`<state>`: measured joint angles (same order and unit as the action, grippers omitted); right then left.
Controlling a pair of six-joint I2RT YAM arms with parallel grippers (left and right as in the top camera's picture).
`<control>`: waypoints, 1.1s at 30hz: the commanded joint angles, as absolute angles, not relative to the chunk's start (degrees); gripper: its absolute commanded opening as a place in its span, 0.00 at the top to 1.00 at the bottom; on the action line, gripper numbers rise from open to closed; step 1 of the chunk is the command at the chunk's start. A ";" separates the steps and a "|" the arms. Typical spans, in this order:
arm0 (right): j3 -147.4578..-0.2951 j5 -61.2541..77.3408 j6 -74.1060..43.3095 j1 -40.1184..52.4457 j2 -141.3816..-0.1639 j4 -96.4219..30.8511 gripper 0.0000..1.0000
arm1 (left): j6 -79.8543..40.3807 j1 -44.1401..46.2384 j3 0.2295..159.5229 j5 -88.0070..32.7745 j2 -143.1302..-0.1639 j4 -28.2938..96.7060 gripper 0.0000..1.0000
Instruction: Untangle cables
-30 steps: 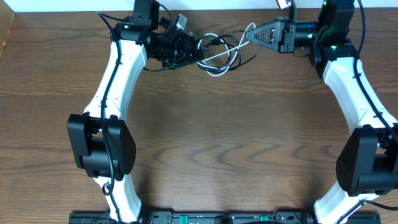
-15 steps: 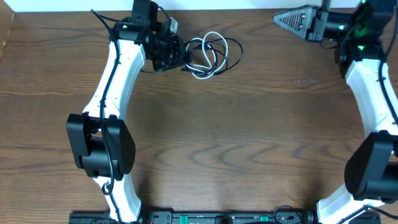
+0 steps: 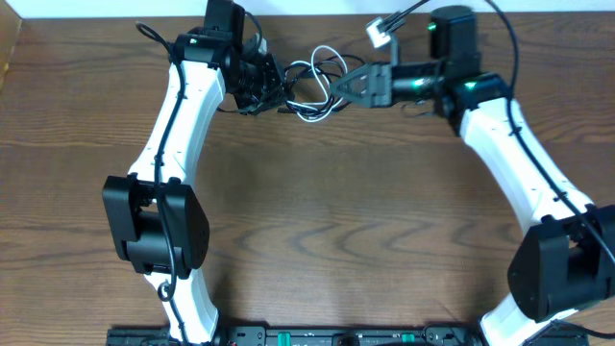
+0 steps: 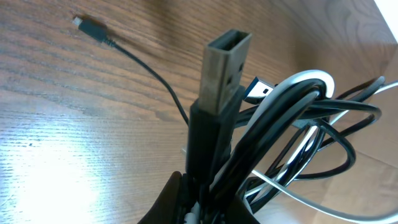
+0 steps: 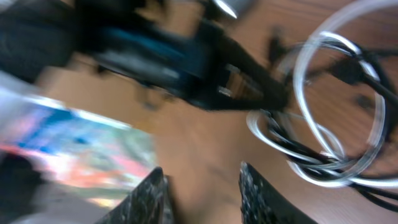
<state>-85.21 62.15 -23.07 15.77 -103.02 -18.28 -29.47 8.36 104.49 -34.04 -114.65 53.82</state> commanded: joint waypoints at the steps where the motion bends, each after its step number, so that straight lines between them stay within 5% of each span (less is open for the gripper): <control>1: -85.23 44.14 -8.78 19.35 -101.82 -21.74 0.66 | -29.67 8.05 104.68 -33.80 -113.47 53.93 0.93; 8: -85.23 32.80 9.13 26.06 -101.91 -26.72 0.70 | -19.84 8.05 104.68 -34.06 -113.47 55.09 0.93; 22: -85.23 23.83 14.06 30.85 -105.51 -23.77 0.60 | -15.18 8.12 104.68 -40.07 -113.47 56.71 0.93; 31: -85.23 23.90 14.00 30.85 -108.09 -21.45 0.74 | -15.22 8.12 104.68 -41.60 -113.47 57.04 0.93; 33: -85.23 23.90 13.96 30.85 -108.14 -21.47 0.83 | -15.20 8.12 104.68 -41.58 -113.47 57.04 0.93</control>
<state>-85.21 24.40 13.56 30.57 -106.80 -21.54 -16.40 8.34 104.49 -39.09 -114.63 56.73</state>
